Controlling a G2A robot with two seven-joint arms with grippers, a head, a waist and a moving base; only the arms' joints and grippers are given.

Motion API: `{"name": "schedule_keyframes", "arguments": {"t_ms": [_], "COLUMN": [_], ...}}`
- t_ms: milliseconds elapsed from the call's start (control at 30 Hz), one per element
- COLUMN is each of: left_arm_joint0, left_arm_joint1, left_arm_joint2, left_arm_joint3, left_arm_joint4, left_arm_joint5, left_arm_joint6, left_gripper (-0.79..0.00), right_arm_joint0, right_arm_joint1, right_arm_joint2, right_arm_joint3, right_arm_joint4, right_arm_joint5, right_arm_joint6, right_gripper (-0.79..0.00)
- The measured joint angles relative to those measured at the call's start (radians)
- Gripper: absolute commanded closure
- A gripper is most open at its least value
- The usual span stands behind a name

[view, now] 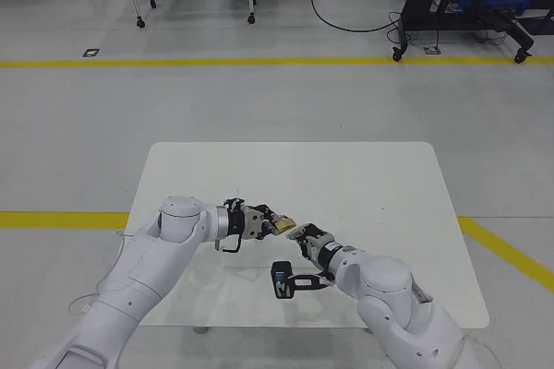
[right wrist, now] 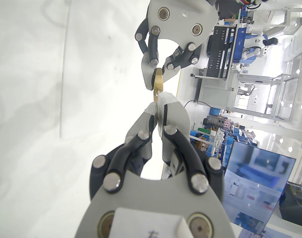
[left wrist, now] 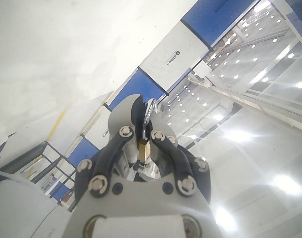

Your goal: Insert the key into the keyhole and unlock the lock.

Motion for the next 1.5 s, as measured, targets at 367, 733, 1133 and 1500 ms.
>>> {"name": "schedule_keyframes", "arguments": {"t_ms": [367,733,1133,1500], "left_arm_joint0": [0.014,0.071,0.099,0.100], "left_arm_joint1": [0.003,0.009,0.015,0.017], "left_arm_joint2": [-0.015,-0.046,-0.065,-0.070], "left_arm_joint3": [-0.030,-0.126,-0.174,-0.186], "left_arm_joint4": [-0.001,0.011,0.023,0.035], "left_arm_joint5": [0.031,0.024,0.042,0.051], "left_arm_joint6": [0.046,0.186,0.215,0.222], "left_gripper": [0.000,0.000,0.000,0.000], "right_arm_joint0": [-0.008,-0.017,0.003,0.006], "right_arm_joint1": [-0.007,-0.013,-0.035,-0.047], "right_arm_joint2": [-0.012,-0.022,-0.057,-0.068], "right_arm_joint3": [-0.006,-0.008,0.018,0.025], "right_arm_joint4": [-0.018,-0.040,-0.035,-0.043], "right_arm_joint5": [0.018,0.015,0.028,0.031], "right_arm_joint6": [0.045,0.094,0.172,0.188], "right_gripper": [0.000,0.000,0.000,0.000]}}
